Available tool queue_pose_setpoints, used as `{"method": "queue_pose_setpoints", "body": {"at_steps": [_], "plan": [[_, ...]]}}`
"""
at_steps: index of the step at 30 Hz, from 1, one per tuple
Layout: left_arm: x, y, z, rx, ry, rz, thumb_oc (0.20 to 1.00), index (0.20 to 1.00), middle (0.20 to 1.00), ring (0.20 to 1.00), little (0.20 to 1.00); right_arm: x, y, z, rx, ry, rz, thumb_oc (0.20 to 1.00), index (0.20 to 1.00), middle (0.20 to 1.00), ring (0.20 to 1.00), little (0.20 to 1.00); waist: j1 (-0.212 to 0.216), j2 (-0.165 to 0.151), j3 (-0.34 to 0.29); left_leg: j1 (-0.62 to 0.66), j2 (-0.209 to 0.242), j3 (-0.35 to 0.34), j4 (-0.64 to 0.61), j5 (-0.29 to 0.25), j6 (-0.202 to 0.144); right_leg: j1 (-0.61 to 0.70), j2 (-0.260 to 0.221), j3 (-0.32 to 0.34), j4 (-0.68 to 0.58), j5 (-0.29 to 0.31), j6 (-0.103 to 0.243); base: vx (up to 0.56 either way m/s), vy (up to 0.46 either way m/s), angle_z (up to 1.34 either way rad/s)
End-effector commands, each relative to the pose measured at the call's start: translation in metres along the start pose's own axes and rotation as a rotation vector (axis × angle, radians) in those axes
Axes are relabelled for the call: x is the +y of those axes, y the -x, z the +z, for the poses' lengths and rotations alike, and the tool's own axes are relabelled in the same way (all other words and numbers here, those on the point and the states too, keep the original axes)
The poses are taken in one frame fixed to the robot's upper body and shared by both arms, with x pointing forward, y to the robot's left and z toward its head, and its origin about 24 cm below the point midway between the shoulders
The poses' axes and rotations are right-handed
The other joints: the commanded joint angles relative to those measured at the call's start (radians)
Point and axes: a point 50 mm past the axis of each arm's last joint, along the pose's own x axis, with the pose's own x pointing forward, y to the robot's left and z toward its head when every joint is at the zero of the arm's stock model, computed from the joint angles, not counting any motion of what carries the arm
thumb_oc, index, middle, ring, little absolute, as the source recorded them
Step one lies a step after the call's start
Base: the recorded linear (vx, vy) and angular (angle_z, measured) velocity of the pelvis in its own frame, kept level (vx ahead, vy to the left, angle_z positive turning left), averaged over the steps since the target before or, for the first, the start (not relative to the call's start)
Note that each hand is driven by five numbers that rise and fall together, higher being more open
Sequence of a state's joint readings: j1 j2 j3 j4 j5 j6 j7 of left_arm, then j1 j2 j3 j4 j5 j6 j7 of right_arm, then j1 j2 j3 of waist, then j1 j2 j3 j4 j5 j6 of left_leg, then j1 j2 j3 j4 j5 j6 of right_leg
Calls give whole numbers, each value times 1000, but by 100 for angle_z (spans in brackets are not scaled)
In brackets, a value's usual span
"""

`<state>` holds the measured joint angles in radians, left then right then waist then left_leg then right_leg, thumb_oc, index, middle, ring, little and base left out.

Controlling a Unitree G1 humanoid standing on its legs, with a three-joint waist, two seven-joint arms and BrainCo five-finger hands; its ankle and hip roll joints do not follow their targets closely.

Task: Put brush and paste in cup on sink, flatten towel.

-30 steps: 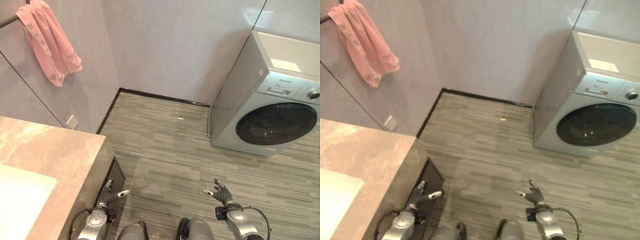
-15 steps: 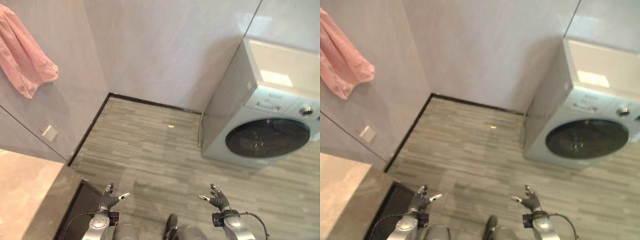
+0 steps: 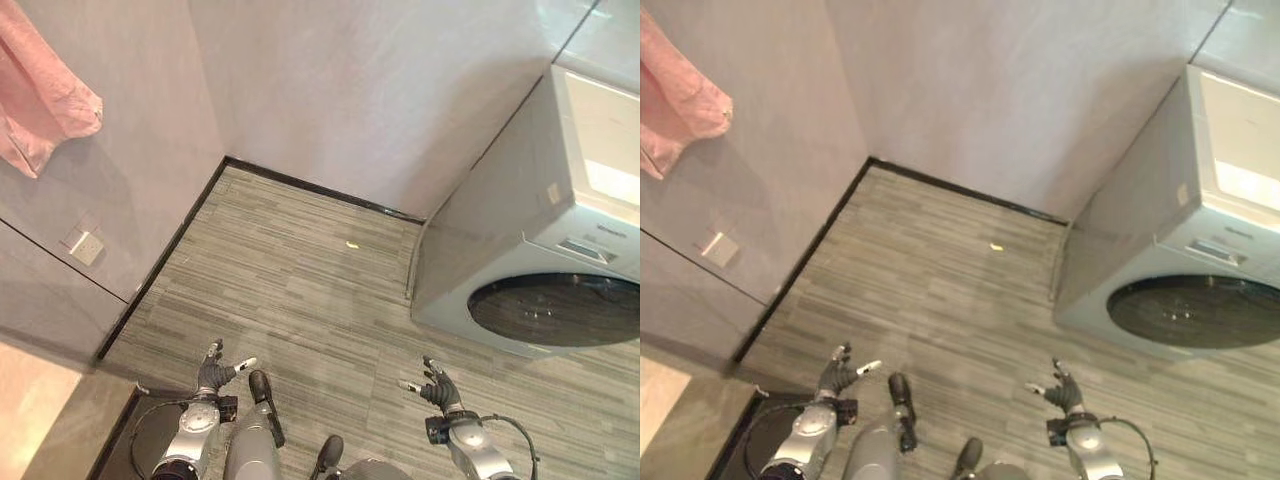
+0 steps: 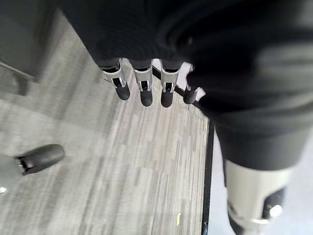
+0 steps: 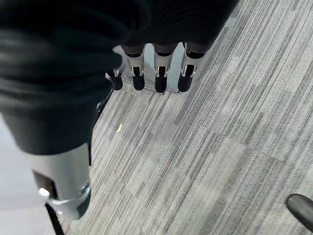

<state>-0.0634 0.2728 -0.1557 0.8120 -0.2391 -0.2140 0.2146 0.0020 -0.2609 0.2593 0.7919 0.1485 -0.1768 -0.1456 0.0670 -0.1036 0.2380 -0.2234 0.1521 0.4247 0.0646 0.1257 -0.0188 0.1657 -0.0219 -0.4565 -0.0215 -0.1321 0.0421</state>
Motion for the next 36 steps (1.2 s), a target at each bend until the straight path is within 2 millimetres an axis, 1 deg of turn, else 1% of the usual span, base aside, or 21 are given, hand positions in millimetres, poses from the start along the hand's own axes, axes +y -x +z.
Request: {"method": "queue_pose_setpoints", "body": {"at_steps": [1, 2, 3, 4, 6, 8, 9, 10, 11, 13, 15, 18, 19, 20, 24, 27, 30, 32, 33, 35, 36], "plan": [[10, -5, 19, -90, 54, 35, 1000, 1000, 1000, 1000, 1000, 9, -3, 17, -80, 13, 49, 1000, 1000, 1000, 1000, 1000, 37, -34, -32, -20, -58, -13, 64, -48, 12, -32, -113, 48, 291, 72, 126, 390, 346, -36], [13, -4, 18, -85, 58, 45, 1000, 1000, 1000, 1000, 1000, 12, -3, 17, -78, 7, 58, 1000, 1000, 1000, 1000, 1000, 37, -43, -33, -3, -81, -6, 63, -73, 36, -58, -140, 58, 380, 137, 163, 228, 240, -4], [13, -4, 18, -85, 58, 45, 1000, 1000, 1000, 1000, 1000, 12, -3, 17, -78, 7, 58, 1000, 1000, 1000, 1000, 1000, 37, -43, -33, -3, -81, -6, 63, -73, 36, -59, -141, 58, 380, 137, 163, 402, 384, 22], [17, -4, 17, -85, 48, 56, 1000, 1000, 1000, 1000, 1000, 14, -2, 18, -84, -5, 76, 1000, 1000, 1000, 1000, 1000, 33, -42, -27, 43, -119, -15, 53, -116, 78, -109, -188, 69, 543, 272, 195, 274, 259, 14], [18, -3, 18, -92, 34, 49, 1000, 1000, 1000, 1000, 1000, 15, -3, 22, -98, -11, 81, 1000, 1000, 1000, 1000, 1000, 28, -33, -19, 64, -126, -29, 50, -130, 94, -142, -192, 71, 615, 294, 200, 392, 288, 38], [18, -3, 20, -100, -4, 34, 1000, 1000, 1000, 1000, 1000, 16, -4, 26, -107, -21, 80, 1000, 1000, 1000, 1000, 1000, 19, -17, -11, 107, -143, -58, 43, -158, 107, -204, -209, 67, 642, 253, 194, 370, 184, 45], [18, -2, 18, -99, -19, 33, 1000, 1000, 1000, 1000, 1000, 17, -4, 26, -113, -22, 84, 1000, 1000, 1000, 1000, 1000, 15, -12, -11, 132, -150, -77, 33, -167, 106, -221, -205, 69, 606, 228, 186, 327, 41, 48], [18, -3, 20, -107, -15, 33, 1000, 1000, 1000, 1000, 1000, 16, -4, 34, -145, -38, 89, 1000, 1000, 1000, 1000, 1000, 10, 3, -16, 163, -149, -104, 9, -157, 98, -243, -206, 27, 485, 204, 146, 326, 41, 54], [18, -3, 20, -107, -15, 33, 1000, 1000, 1000, 1000, 1000, 16, -5, 34, -145, -38, 89, 1000, 1000, 1000, 1000, 1000, 10, 3, -16, 163, -149, -104, 9, -157, 98, -242, -206, 26, 485, 204, 146, 454, -26, 89], [14, -1, 16, -94, 28, 27, 1000, 1000, 1000, 1000, 1000, 11, -3, 38, -172, -45, 74, 1000, 1000, 1000, 1000, 1000, -21, 13, -26, 211, -166, -182, -5, -187, 81, -328, -173, 113, 300, 175, 127, 491, -45, 88], [11, 2, 21, -118, 139, 6, 1000, 1000, 1000, 1000, 1000, 1, 2, 34, -173, -73, 37, 1000, 1000, 1000, 1000, 1000, -54, 21, -26, 239, -170, -252, -11, -193, 59, -381, -171, 203, 132, 229, 140, 478, -71, 104], [10, 4, 32, -169, 182, -24, 1000, 1000, 1000, 1000, 1000, -10, 9, 27, -161, -95, -2, 1000, 1000, 1000, 1000, 1000, -88, 18, -21, 278, -178, -331, 5, -231, 45, -425, -191, 293, 69, 295, 177, 453, -85, 140], [9, 5, 31, -161, 153, -44, 1000, 1000, 1000, 1000, 1000, -12, 11, 20, -140, -92, 1, 1000, 1000, 1000, 1000, 1000, -88, 17, -21, 289, -178, -361, 21, -242, 36, -395, -179, 296, 86, 271, 175, 536, -155, 141], [5, 4, 29, -156, 128, -55, 1000, 1000, 1000, 1000, 1000, -11, 11, 15, -117, -90, 6, 1000, 1000, 1000, 1000, 1000, -105, 9, -33, 299, -183, -401, 31, -249, 32, -398, -146, 345, 117, 276, 165, 387, -138, 116], [5, 2, 25, -126, 147, -41, 1000, 1000, 1000, 1000, 1000, -16, 10, 11, -99, -78, -1, 1000, 1000, 1000, 1000, 1000, -110, 22, -48, 293, -148, -431, 116, -222, -8, -354, -119, 269, 121, 240, 132, 334, -162, 123], [3, -1, 36, -175, 32, -56, 1000, 1000, 1000, 1000, 1000, -30, 7, 21, -139, -39, -28, 1000, 1000, 1000, 1000, 1000, -99, 2, -23, 171, -113, -396, 296, -158, -45, -313, -128, 188, 114, 211, 98, 184, -198, 64], [6, -3, 46, -219, -13, -49, 1000, 1000, 1000, 1000, 1000, -40, 8, 32, -187, -45, -34, 1000, 1000, 1000, 1000, 1000, -96, -10, 3, 74, -64, -271, 389, -130, -49, -284, -128, 113, 99, 181, 74, 124, -172, 80], [4, -4, 49, -231, -32, -51, 1000, 1000, 1000, 1000, 1000, -42, 9, 31, -189, -51, -45, 1000, 1000, 1000, 1000, 1000, -95, -2, 6, 55, -1, -161, 307, -165, -54, -249, -119, 69, 83, 145, 87, 253, -87, 73], [3, -4, 49, -235, -41, -52, 1000, 1000, 1000, 1000, 1000, -42, 10, 29, -180, -53, -51, 1000, 1000, 1000, 1000, 1000, -92, -4, 5, 38, 2, -129, 246, -179, -51, -237, -126, 52, 74, 140, 93, 291, -12, 74], [4, -4, 47, -229, -53, -38, 1000, 1000, 1000, 1000, 1000, -39, 10, 27, -177, -53, -52, 1000, 1000, 1000, 1000, 1000, -79, -2, 1, 0, -5, -127, 134, -133, -63, -220, -127, 31, 58, 135, 105, 270, 80, 72], [5, -4, 45, -222, -64, -27, 1000, 1000, 1000, 1000, 1000, -38, 10, 26, -174, -45, -53, 1000, 1000, 1000, 1000, 1000, -73, 5, -2, -31, 22, -111, 74, -64, -79, -203, -128, 21, 48, 132, 111, 219, 82, 73]]}}
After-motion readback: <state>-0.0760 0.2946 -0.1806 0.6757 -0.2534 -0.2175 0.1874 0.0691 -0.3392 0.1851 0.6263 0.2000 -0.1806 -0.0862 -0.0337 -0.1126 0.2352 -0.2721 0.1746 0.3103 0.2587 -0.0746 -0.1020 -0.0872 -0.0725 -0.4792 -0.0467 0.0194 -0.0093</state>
